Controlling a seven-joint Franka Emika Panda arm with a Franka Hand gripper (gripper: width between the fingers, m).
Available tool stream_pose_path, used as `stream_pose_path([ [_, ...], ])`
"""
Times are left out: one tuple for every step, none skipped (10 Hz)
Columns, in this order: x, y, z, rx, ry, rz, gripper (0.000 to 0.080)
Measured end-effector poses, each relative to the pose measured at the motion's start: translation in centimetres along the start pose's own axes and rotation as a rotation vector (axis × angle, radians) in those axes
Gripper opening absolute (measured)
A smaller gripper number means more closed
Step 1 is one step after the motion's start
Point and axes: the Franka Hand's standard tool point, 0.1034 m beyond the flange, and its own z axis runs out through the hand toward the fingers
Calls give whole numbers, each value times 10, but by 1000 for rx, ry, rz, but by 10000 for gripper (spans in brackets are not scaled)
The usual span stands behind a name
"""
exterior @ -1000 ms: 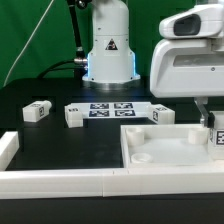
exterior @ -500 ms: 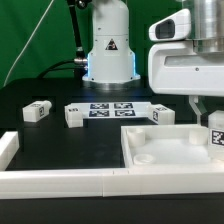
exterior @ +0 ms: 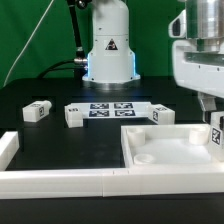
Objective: Assemble one leg
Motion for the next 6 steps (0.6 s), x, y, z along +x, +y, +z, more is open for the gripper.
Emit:
stream_pose_path([
  [1, 1, 0, 0, -10, 102, 292],
  [2, 1, 0, -1, -19, 172, 294],
  [2, 1, 0, -2, -25, 235, 294],
  [0, 2, 1, -5, -31, 323, 378],
  [-1, 2, 1, -5, -32, 319, 514],
  [-1, 2, 2, -5, -32, 318, 514],
])
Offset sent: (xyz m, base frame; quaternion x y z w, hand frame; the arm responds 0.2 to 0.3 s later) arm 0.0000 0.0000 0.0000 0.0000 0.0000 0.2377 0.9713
